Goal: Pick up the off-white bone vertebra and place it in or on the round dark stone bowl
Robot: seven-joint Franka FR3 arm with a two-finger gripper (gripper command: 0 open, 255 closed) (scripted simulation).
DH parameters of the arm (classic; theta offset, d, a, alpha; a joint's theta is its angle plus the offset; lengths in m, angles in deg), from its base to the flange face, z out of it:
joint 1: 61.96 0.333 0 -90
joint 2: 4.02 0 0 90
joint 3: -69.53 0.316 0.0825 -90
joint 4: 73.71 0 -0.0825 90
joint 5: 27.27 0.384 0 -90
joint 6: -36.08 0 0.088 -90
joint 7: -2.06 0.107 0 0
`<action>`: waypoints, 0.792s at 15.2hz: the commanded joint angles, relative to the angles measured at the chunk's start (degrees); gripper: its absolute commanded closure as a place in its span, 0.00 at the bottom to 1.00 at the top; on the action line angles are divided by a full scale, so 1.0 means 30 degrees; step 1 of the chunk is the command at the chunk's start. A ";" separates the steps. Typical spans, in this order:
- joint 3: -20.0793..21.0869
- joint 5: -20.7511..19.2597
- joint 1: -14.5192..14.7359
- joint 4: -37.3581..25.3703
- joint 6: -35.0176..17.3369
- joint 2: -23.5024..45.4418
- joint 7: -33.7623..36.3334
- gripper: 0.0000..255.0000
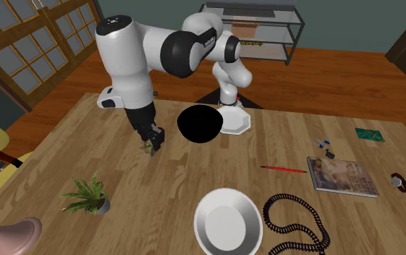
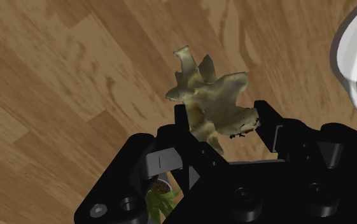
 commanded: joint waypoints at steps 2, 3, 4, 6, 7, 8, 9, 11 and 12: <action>-0.0021 -0.0178 0.0263 -0.2585 0.1530 0.1063 0.0072 1.00; -0.0026 -0.0191 0.0286 -0.2790 0.1645 0.1151 0.0075 1.00; 0.0055 0.0068 -0.0022 0.0057 0.0570 -0.0623 0.0079 1.00; 0.0169 0.0487 -0.0420 0.3936 -0.0731 -0.3221 0.0047 1.00; 0.0189 0.0685 -0.0550 0.5484 -0.1190 -0.4322 0.0015 1.00; 0.0202 0.0874 -0.0653 0.6863 -0.1562 -0.5342 -0.0021 1.00; 0.0204 0.1056 -0.0732 0.8121 -0.1871 -0.6306 -0.0060 1.00; 0.0191 0.1403 -0.0839 1.0367 -0.2336 -0.8114 -0.0144 1.00; 0.0179 0.1569 -0.0871 1.1383 -0.2506 -0.8974 -0.0185 1.00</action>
